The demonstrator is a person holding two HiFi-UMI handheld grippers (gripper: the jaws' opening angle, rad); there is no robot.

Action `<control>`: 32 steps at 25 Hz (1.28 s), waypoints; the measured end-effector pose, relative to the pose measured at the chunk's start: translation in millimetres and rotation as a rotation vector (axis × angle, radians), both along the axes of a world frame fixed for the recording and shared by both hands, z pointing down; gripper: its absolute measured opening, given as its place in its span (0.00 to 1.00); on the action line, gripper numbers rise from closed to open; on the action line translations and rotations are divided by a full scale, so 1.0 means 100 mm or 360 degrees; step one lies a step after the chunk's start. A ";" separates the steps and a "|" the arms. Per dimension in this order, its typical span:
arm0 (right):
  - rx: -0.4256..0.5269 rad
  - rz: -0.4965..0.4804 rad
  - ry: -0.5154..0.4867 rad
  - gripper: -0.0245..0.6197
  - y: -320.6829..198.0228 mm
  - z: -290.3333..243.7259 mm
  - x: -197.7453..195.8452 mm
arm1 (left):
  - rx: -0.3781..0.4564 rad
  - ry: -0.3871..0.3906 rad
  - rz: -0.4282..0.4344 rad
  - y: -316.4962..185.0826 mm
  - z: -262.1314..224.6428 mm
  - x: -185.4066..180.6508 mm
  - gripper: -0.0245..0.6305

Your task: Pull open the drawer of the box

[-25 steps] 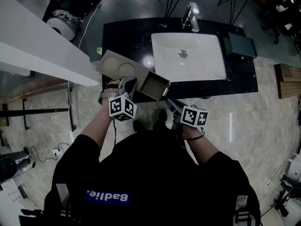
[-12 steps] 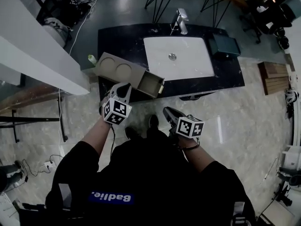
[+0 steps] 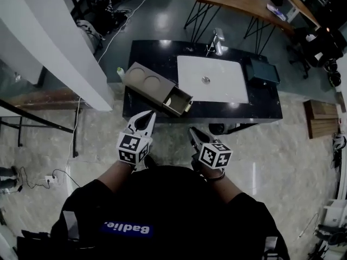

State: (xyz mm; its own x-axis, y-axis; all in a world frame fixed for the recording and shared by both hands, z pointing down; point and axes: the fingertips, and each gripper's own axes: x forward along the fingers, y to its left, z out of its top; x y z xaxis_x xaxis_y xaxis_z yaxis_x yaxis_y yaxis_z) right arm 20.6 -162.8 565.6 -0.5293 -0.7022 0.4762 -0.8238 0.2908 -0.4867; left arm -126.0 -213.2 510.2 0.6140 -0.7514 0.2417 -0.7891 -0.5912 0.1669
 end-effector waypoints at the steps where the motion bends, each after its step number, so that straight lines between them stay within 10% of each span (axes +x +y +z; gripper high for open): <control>1: 0.0045 -0.0015 0.0006 0.10 0.02 -0.06 0.03 | 0.0029 0.0037 -0.0038 0.10 -0.11 0.02 0.04; 17: 0.0578 -0.0223 0.0223 0.10 1.23 -0.64 0.59 | 0.0234 0.0107 -0.0298 1.95 -0.81 0.81 0.04; 32: 0.1178 -0.0492 0.0451 0.04 2.02 -1.51 -0.01 | 0.0329 0.0042 -0.0013 2.62 -0.91 0.86 0.04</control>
